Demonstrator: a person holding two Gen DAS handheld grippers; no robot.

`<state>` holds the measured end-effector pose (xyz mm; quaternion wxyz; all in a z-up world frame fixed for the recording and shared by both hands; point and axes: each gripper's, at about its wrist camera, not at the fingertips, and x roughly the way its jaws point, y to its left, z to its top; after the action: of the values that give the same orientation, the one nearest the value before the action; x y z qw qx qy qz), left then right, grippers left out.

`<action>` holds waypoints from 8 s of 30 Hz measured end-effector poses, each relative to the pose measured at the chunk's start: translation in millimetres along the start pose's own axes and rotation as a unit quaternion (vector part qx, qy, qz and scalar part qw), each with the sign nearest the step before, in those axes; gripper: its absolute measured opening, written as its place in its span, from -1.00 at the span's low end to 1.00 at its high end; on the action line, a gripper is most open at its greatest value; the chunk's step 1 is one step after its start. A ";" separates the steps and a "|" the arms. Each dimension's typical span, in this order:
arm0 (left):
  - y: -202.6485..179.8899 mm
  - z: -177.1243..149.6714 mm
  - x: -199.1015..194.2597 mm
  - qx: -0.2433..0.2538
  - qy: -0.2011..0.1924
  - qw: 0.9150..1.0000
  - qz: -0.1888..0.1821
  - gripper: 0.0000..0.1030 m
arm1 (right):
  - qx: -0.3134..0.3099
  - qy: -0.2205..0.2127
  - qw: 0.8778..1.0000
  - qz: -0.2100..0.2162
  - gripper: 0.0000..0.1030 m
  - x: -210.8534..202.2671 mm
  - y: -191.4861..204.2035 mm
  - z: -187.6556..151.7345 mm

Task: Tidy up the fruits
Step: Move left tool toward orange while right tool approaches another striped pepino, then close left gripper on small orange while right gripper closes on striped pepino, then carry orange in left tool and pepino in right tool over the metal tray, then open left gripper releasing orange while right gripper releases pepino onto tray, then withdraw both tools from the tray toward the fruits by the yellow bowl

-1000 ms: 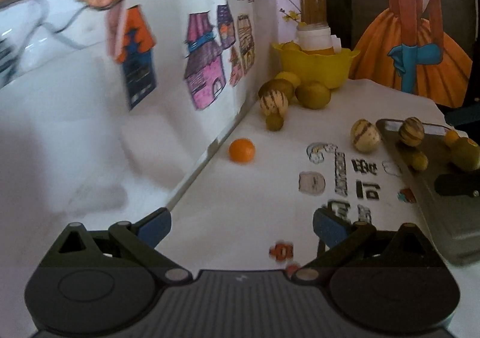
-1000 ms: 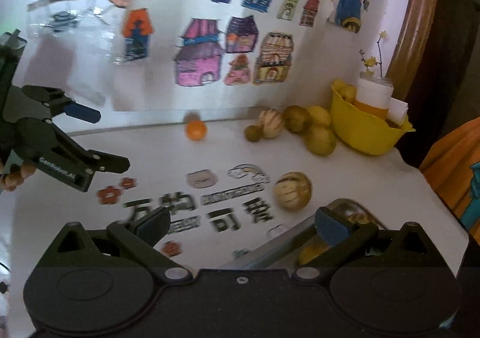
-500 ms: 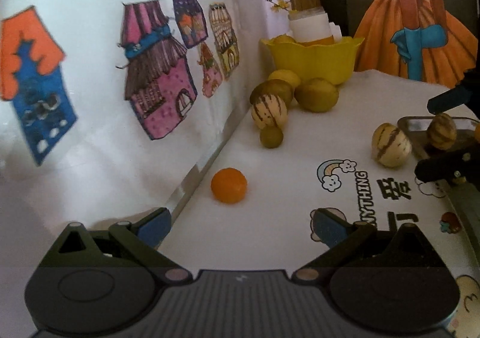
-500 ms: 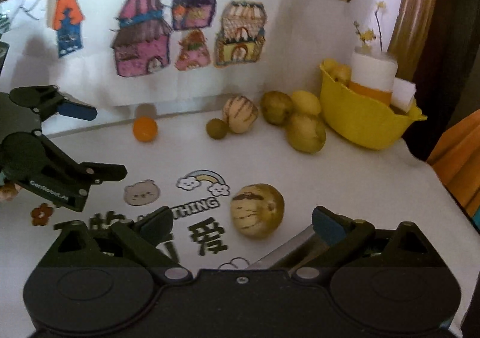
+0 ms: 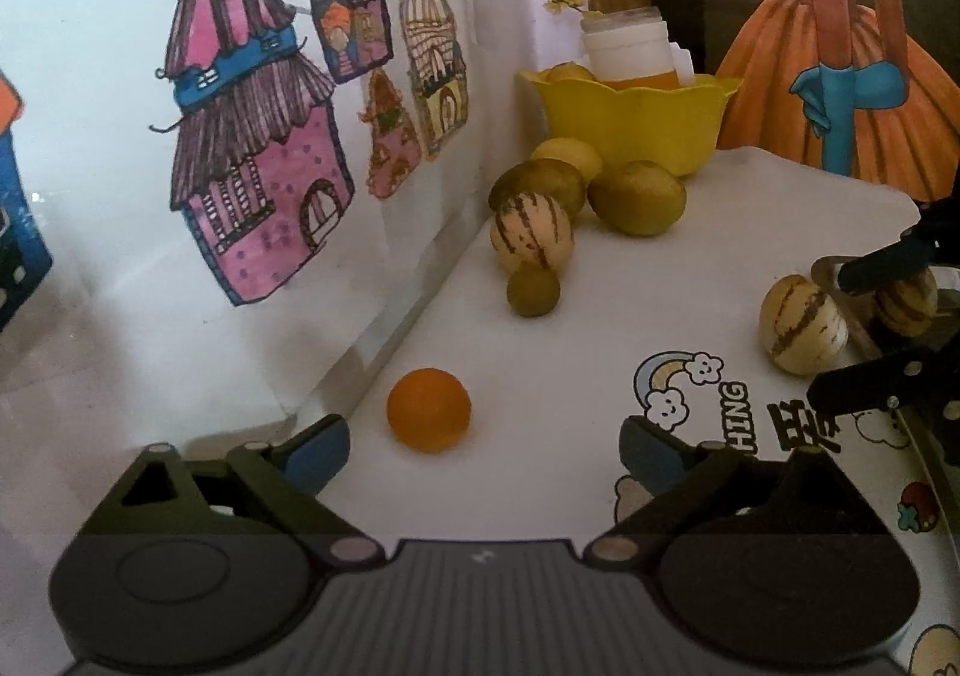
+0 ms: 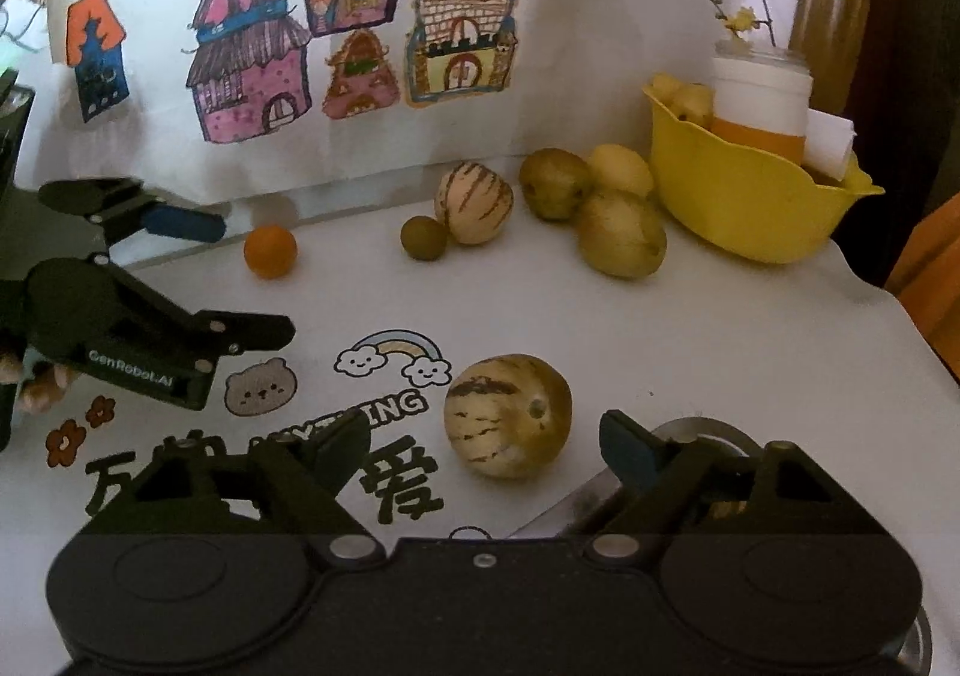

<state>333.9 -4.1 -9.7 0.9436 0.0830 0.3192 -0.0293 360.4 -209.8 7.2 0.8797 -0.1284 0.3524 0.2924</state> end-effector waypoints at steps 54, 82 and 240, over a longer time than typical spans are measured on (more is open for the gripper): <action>-6.0 -10.8 -18.4 -0.058 0.015 0.997 -0.048 -0.33 | -0.017 0.002 1.000 0.018 -0.05 10.0 23.0 -10.4; -87.8 -10.2 -89.8 -0.061 -0.021 0.989 -0.132 -0.33 | 0.081 -0.098 0.991 -0.039 -0.05 -142.6 1.6 -96.4; -38.4 64.3 -5.6 0.096 -0.088 0.991 -0.039 0.99 | 0.271 -0.046 0.961 -0.017 0.99 -6.7 -122.8 63.9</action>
<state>363.7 -53.1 38.7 0.9537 0.1581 0.2337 -0.1040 465.6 -282.8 60.2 0.9014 0.1226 0.3758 0.1768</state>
